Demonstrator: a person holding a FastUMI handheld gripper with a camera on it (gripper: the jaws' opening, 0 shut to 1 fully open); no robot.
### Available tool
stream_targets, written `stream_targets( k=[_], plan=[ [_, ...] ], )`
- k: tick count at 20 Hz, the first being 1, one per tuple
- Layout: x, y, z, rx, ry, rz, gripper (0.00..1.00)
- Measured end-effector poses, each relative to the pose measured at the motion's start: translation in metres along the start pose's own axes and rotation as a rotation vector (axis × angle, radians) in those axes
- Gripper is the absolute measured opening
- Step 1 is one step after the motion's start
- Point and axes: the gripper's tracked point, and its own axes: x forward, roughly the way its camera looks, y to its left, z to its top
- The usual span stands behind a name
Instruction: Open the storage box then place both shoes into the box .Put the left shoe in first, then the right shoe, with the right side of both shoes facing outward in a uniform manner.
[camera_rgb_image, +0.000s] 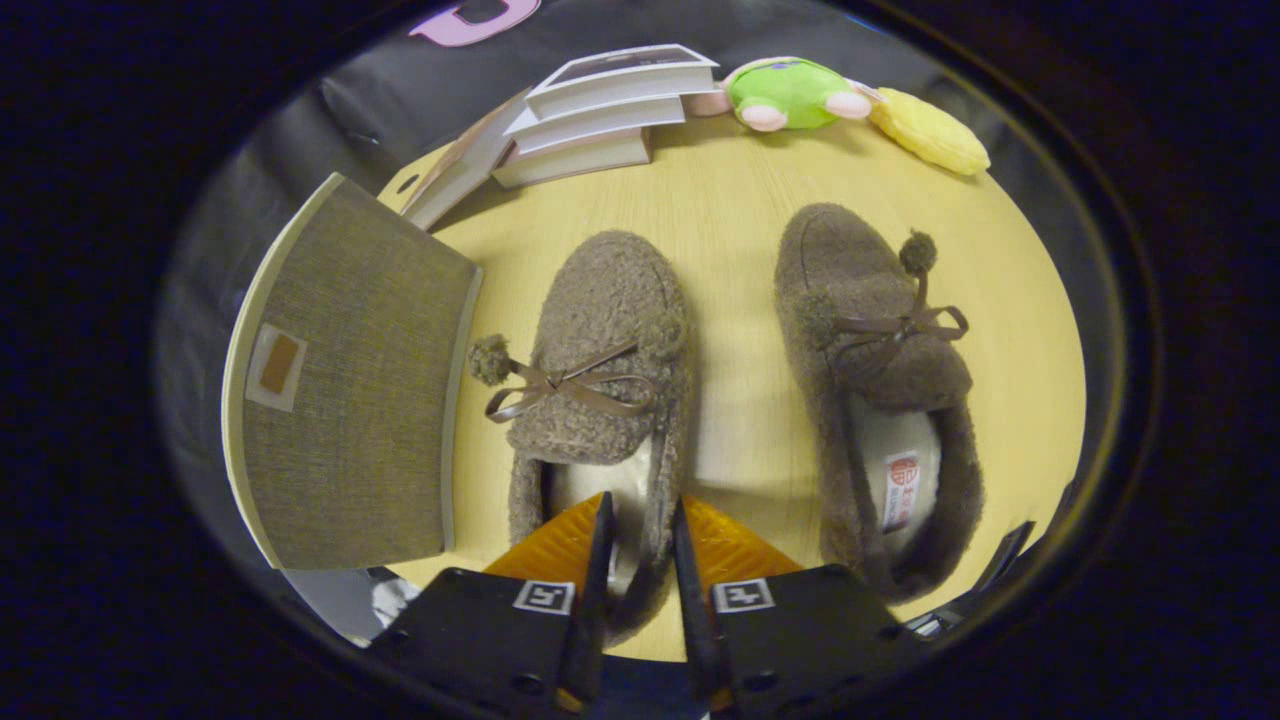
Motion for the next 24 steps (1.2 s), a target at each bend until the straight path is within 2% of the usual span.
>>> stream_targets(
  k=[2,4,7,12,16,24],
  plan=[
    [0.001,-0.001,0.0,0.036,0.008,0.011,0.22],
    [0.002,-0.002,0.0,0.073,0.016,0.025,0.23],
    [0.002,-0.002,0.0,0.123,0.013,0.045,0.05],
    [0.0,-0.002,0.0,0.178,-0.007,0.063,0.05],
    [-0.006,0.006,-0.004,0.227,-0.004,0.113,0.05],
    [-0.058,0.022,0.012,0.316,-0.031,0.234,0.05]
  ],
)
